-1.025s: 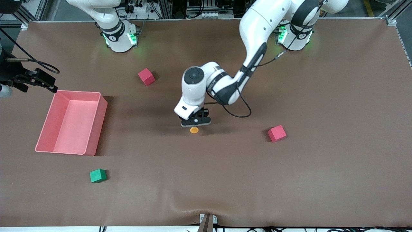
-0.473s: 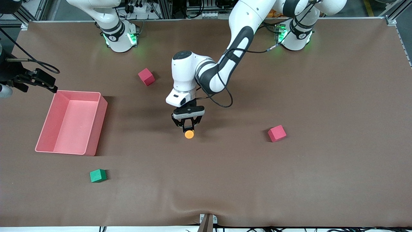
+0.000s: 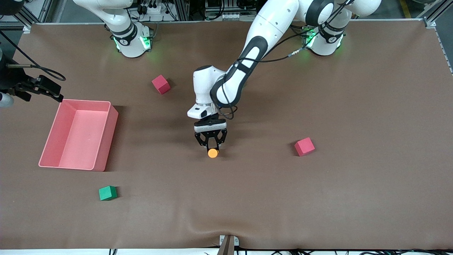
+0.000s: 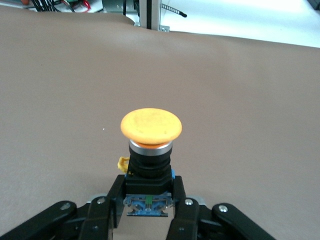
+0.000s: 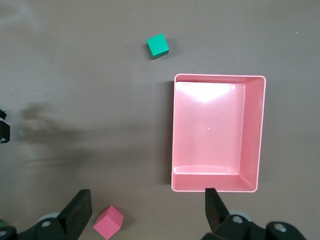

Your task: Place and upright button with both arms

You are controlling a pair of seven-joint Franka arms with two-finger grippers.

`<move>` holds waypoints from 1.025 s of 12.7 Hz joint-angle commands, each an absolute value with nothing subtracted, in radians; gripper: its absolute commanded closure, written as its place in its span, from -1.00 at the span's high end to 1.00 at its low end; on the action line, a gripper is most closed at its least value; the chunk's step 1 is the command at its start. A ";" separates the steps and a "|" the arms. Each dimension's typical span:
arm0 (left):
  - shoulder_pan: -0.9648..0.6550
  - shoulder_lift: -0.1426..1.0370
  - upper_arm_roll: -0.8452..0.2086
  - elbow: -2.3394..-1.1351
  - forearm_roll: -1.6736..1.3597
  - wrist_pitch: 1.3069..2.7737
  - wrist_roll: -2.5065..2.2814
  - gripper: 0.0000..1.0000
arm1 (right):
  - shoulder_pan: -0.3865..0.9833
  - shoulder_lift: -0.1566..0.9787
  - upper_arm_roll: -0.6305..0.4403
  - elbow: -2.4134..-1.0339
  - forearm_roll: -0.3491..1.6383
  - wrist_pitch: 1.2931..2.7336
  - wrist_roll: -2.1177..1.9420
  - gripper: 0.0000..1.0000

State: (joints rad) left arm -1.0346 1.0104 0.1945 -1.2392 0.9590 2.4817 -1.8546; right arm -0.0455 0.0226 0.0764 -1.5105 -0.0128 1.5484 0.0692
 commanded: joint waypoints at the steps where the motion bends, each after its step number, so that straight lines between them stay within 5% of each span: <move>1: -1.051 1.022 0.224 -1.229 1.098 2.497 -1.985 -1.00 | -0.071 0.032 0.092 -1.486 0.006 1.532 0.055 1.00; 13: -1.106 1.103 0.222 -1.230 1.428 2.405 -2.313 -1.00 | -0.072 0.034 0.091 -1.490 0.006 1.534 0.055 1.00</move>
State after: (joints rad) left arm -1.0843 1.0722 0.1989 -1.2422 1.3821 2.4094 -2.2244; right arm -0.0456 0.0246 0.0763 -1.5105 -0.0128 1.5457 0.0692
